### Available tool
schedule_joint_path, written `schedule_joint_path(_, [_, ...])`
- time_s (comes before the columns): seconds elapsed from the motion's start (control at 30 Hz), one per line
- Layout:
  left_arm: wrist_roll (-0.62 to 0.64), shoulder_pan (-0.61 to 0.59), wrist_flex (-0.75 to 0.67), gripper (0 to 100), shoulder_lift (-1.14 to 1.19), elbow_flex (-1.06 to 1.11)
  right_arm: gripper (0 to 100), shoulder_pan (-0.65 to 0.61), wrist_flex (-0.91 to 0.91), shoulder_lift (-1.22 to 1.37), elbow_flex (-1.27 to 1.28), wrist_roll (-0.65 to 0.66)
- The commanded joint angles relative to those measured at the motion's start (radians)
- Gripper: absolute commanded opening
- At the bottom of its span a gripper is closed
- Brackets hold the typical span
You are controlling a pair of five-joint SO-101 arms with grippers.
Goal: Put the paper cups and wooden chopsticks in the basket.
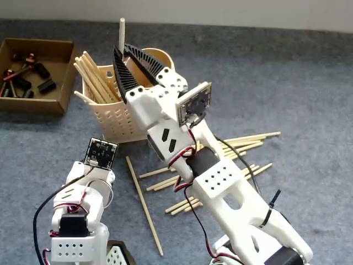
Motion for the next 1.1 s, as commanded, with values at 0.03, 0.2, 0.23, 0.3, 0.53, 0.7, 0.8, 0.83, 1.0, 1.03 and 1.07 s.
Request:
schedule_joint_path(0.03, [-0.006, -0.004, -0.025, 1, -0.01, 0.01, 0.6, -0.012, -0.033, 0.001, -0.004, 0.02])
schedule_joint_path(0.2, [-0.006, -0.004, -0.025, 1, -0.01, 0.01, 5.0, -0.012, 0.01, 0.001, -0.001, 0.02])
schedule_joint_path(0.23, [-0.006, -0.004, -0.025, 1, -0.01, 0.01, 8.0, -0.012, 0.047, -0.004, -0.004, 0.017])
schedule_joint_path(0.3, [-0.006, -0.004, -0.025, 1, -0.01, 0.01, 13.4, -0.012, 0.111, -0.008, -0.008, 0.015])
schedule_joint_path(0.53, [-0.006, -0.004, -0.025, 1, -0.01, 0.01, 14.6, -0.012, 0.148, -0.012, -0.01, 0.015])
schedule_joint_path(0.7, [-0.006, -0.004, -0.025, 1, -0.01, 0.01, 14.6, -0.019, 0.15, -0.077, -0.002, 0.015])
schedule_joint_path(0.8, [-0.006, -0.004, -0.025, 1, -0.01, 0.01, 14.6, -0.021, 0.259, -0.17, 0.027, 0.015])
schedule_joint_path(0.83, [-0.006, -0.004, -0.025, 1, -0.01, 0.01, 14.6, -0.021, 0.318, -0.202, 0.036, 0.015])
schedule_joint_path(1.0, [-0.006, -0.007, -0.025, 1, -0.01, 0.007, 14.6, -0.021, 0.607, -0.371, 0.047, 0.014])
schedule_joint_path(1.03, [-0.006, -0.01, -0.025, 1, -0.01, 0.002, 14.6, -0.021, 0.662, -0.407, 0.048, 0.014])
schedule_joint_path(1.07, [-0.006, -0.012, -0.025, 1, -0.01, -0.001, 14.6, -0.021, 0.72, -0.438, 0.048, 0.012])
